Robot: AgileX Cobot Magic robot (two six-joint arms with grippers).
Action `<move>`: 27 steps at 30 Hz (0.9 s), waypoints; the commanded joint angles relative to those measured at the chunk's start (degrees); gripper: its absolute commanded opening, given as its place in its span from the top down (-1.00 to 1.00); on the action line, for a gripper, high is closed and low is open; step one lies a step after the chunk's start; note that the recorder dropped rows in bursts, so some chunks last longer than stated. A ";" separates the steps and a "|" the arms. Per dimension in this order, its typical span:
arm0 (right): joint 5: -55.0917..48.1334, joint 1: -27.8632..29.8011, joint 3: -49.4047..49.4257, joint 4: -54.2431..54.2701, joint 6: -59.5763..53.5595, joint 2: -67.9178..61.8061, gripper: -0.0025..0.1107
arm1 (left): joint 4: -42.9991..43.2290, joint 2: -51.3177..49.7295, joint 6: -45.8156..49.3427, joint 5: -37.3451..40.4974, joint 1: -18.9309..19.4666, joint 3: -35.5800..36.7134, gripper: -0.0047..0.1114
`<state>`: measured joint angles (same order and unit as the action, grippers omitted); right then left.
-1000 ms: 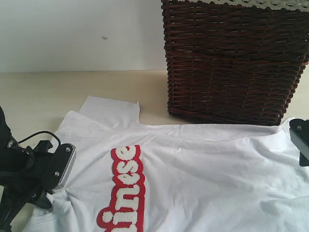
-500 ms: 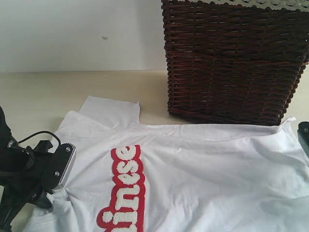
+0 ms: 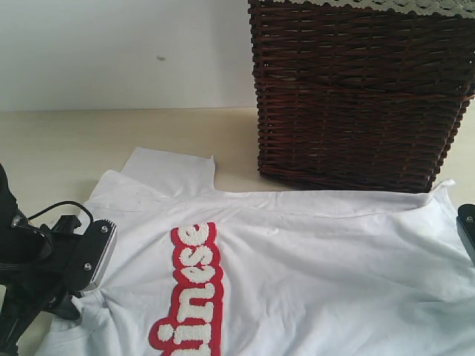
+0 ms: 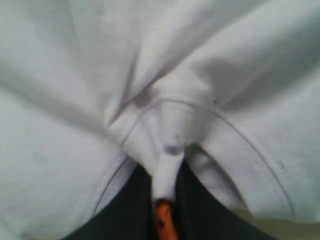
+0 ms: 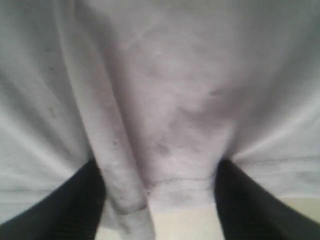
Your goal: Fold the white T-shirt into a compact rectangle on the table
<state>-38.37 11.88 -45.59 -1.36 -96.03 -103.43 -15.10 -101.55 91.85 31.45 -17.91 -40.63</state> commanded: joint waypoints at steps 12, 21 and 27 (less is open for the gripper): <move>0.64 0.22 1.20 -1.59 6.37 -1.43 0.96 | 2.46 -3.09 -0.57 -3.33 -0.07 1.99 0.92; 0.62 0.22 1.20 -2.03 6.71 -1.32 0.96 | 2.46 -3.09 -0.44 -3.33 -0.07 1.99 0.92; 0.62 0.22 1.20 -2.14 6.83 0.56 0.96 | 2.46 -3.09 -0.57 -3.33 -0.07 1.99 0.92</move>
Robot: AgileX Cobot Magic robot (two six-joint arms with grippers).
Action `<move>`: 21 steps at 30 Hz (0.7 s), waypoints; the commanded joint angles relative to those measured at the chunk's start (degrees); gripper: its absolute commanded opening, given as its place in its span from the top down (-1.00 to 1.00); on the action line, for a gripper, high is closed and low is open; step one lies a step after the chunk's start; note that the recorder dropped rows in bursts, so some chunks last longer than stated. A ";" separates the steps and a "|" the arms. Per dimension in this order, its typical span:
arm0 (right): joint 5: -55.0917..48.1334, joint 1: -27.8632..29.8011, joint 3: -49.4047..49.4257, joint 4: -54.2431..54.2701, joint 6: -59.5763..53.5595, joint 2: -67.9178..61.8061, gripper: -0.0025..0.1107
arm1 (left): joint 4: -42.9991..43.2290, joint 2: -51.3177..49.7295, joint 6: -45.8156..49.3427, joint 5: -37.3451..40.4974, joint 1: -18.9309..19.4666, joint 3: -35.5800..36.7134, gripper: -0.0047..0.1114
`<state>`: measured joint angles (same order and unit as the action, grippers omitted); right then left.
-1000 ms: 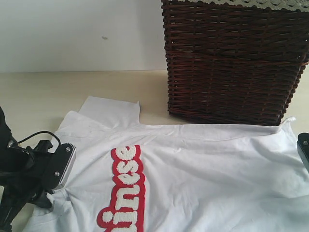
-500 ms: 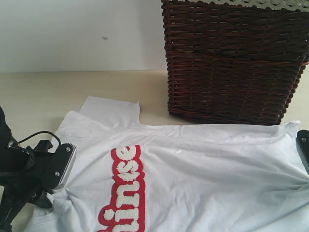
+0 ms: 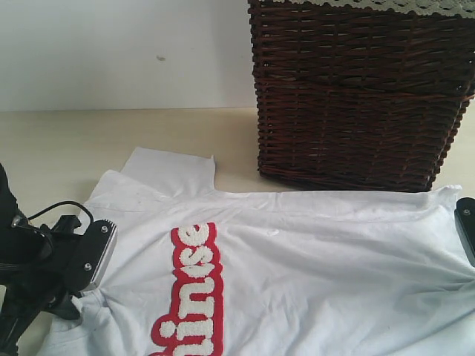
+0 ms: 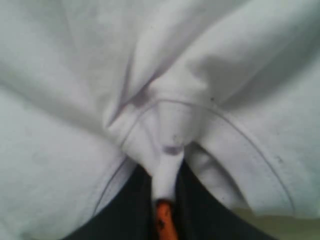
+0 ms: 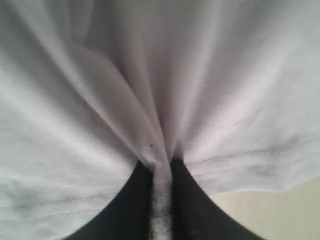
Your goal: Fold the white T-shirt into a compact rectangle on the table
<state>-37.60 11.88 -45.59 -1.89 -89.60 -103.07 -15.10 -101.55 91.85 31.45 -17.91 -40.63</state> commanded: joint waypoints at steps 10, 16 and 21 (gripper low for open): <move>0.08 0.22 1.20 -1.42 0.40 3.29 0.96 | -0.43 -5.65 -0.57 -3.33 -0.07 1.99 0.92; 0.08 0.22 1.20 -1.42 0.40 3.53 0.96 | -1.91 -6.16 -0.57 -3.17 -0.07 1.99 0.92; 0.08 0.22 1.20 -1.42 0.40 3.53 0.96 | -2.32 -6.16 -0.57 -2.48 -0.07 1.99 0.92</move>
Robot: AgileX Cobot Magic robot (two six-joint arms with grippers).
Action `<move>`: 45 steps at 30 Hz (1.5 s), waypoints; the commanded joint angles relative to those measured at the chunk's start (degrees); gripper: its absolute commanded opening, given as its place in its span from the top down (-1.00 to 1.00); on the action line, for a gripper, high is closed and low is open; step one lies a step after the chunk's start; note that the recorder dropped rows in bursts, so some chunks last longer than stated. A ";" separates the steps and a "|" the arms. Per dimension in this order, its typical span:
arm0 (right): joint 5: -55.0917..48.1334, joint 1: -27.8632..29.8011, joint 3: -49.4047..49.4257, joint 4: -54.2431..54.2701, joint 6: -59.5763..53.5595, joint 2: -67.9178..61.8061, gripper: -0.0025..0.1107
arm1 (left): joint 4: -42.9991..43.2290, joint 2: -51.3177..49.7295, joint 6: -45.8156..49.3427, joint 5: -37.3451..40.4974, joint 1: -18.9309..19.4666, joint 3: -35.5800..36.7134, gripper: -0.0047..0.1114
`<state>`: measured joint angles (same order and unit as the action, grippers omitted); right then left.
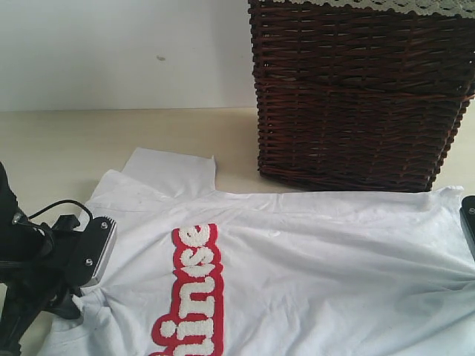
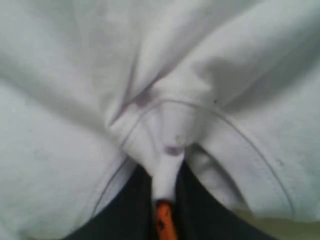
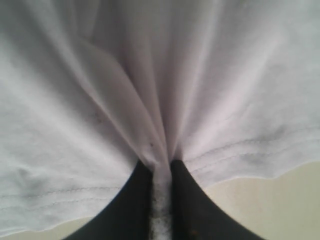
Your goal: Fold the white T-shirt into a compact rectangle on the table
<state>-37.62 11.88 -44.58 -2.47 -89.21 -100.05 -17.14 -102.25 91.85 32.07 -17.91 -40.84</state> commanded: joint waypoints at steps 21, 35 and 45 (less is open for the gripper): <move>-0.16 0.22 0.20 -0.38 0.00 0.51 0.96 | -1.48 -5.46 -0.79 -4.17 -0.07 2.20 0.92; -0.06 0.22 0.20 -0.38 0.00 0.51 0.96 | -1.48 -5.46 -0.79 -3.24 -0.07 2.20 0.92; -0.05 0.22 0.20 -0.38 -0.15 0.51 0.96 | -1.48 -5.46 -0.79 -3.33 -0.07 2.20 0.92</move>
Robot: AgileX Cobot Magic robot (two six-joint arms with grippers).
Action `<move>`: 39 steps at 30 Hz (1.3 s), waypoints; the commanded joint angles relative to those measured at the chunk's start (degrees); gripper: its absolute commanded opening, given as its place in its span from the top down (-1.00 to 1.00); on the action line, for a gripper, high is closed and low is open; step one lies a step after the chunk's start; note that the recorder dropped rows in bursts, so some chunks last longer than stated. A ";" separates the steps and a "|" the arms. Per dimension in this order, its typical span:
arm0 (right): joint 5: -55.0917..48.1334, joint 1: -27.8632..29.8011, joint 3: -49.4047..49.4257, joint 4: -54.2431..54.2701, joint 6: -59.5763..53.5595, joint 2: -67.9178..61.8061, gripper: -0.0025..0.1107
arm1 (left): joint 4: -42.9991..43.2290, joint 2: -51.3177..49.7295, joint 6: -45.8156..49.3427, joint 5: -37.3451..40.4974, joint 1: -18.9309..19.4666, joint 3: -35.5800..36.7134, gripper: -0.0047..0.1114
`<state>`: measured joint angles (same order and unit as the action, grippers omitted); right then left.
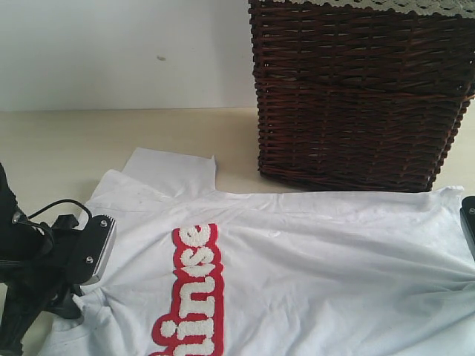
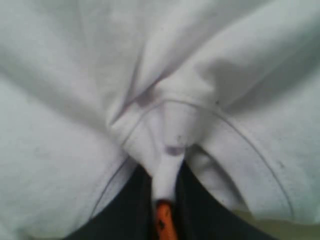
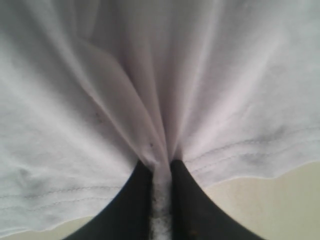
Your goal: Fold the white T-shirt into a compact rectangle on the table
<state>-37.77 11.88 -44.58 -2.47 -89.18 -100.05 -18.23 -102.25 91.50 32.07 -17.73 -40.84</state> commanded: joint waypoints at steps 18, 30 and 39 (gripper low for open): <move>5.75 0.22 0.20 -0.48 -0.61 0.51 0.96 | -0.83 -5.46 -0.44 -4.77 -0.25 2.20 0.92; 5.75 0.22 0.20 -0.48 -0.61 0.51 0.96 | -2.47 -5.46 -0.44 -4.66 -0.25 2.20 0.92; 5.65 0.22 0.20 -0.48 -0.61 0.51 0.96 | -2.64 -5.46 -0.44 -4.66 -0.25 2.20 0.92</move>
<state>-32.78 11.88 -44.58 -2.47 -89.37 -100.05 -19.94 -102.28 91.39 31.40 -17.73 -40.84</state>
